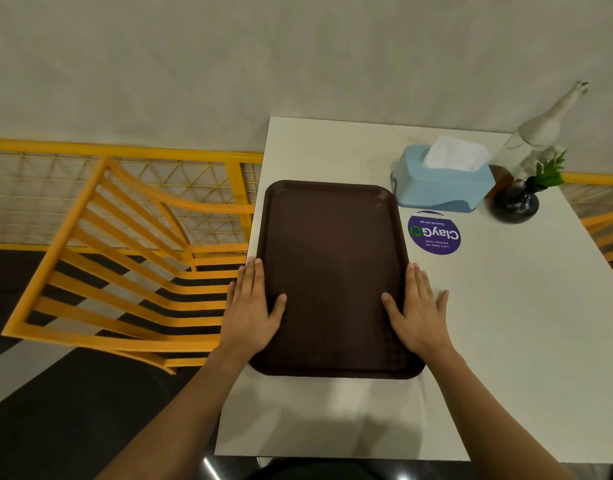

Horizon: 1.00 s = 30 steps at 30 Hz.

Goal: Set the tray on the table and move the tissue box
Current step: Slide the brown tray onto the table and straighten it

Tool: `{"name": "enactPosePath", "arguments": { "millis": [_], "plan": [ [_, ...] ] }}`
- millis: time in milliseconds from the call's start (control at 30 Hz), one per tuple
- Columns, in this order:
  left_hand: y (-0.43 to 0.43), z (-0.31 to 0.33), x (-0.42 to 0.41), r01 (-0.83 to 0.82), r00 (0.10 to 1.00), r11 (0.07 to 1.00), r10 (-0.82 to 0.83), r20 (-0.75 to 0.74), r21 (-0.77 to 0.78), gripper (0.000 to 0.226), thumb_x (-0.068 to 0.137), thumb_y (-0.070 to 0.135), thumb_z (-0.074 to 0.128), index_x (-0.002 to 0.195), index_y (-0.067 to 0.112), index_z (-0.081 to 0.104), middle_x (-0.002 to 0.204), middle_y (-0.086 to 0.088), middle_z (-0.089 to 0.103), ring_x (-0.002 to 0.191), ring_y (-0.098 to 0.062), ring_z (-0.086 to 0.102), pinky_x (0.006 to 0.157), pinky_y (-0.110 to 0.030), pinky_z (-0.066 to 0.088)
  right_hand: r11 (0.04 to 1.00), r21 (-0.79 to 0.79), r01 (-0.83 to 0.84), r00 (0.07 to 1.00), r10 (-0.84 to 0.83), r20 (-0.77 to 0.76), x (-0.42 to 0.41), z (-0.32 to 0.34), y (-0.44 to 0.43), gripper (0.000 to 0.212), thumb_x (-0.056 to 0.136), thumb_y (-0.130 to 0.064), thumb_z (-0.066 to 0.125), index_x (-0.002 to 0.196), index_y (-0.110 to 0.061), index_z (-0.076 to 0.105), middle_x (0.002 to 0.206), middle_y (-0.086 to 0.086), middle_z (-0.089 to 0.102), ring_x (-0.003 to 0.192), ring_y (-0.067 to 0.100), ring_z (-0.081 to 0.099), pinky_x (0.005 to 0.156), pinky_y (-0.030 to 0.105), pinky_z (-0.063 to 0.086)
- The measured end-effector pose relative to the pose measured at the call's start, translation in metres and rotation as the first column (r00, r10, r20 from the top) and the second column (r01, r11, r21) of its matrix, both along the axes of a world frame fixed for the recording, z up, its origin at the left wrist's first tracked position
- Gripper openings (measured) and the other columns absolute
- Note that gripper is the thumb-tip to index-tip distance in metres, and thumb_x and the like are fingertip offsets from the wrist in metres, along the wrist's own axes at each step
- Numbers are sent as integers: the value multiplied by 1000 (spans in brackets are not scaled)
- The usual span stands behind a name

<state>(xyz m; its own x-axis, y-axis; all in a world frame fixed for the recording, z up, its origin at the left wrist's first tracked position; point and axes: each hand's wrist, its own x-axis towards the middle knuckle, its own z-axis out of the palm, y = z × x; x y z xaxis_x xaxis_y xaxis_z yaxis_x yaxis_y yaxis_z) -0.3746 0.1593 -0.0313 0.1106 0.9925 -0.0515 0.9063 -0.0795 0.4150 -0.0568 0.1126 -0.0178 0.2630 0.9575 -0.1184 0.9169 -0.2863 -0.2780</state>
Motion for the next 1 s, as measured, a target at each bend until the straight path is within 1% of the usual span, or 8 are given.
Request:
{"name": "enactPosePath", "arguments": {
  "millis": [133,333,500,700,900,1000],
  "plan": [
    [-5,0,-2,1,1000,1000,-1,-1,-1,86,99,60,36,162,16,-3,171,-5,1,156,-24,-2,125,-44,8,1000,-2,-4,1000,4,-1,-3,2,-6,82,100,-64,24,162,-18,-4,170,4,3,156,24,1,120,58,-4],
    [-14,0,0,8,1000,1000,-8,-24,19,85,99,61,34,162,16,-3,170,-6,0,155,-24,-6,124,-43,1,1000,-2,3,1000,-3,1,-1,0,-17,83,99,-66,23,162,-19,-3,170,3,4,156,25,0,121,58,-4],
    [-15,2,1,4,1000,1000,-3,-13,10,85,100,61,35,162,16,-4,171,-5,0,155,-24,-6,125,-43,3,1000,-4,9,1000,-9,1,-1,2,-18,83,99,-66,23,162,-19,-4,170,3,4,156,24,-1,121,57,-3],
    [-17,4,1,6,1000,1000,-6,18,8,85,100,59,37,162,17,-4,171,-5,1,155,-24,-4,123,-44,8,1000,-11,15,1000,-15,-4,-2,2,-19,82,99,-66,23,162,-20,-5,170,1,3,156,23,-1,121,57,-5],
    [-18,8,1,3,999,1000,-3,32,-11,86,100,58,38,161,17,-6,171,-5,-3,155,-24,-7,125,-45,8,1000,-1,16,1000,-16,6,0,-2,-19,82,100,-66,23,162,-20,-5,170,1,3,156,23,0,120,57,-4],
    [-17,9,1,12,998,1000,-11,59,-17,87,100,58,38,161,17,-8,171,-5,-4,155,-24,-7,125,-45,8,1000,-1,15,1000,-15,10,1,-4,-19,82,101,-65,25,162,-19,-5,170,2,3,156,23,-1,120,58,-1]
  ]
}}
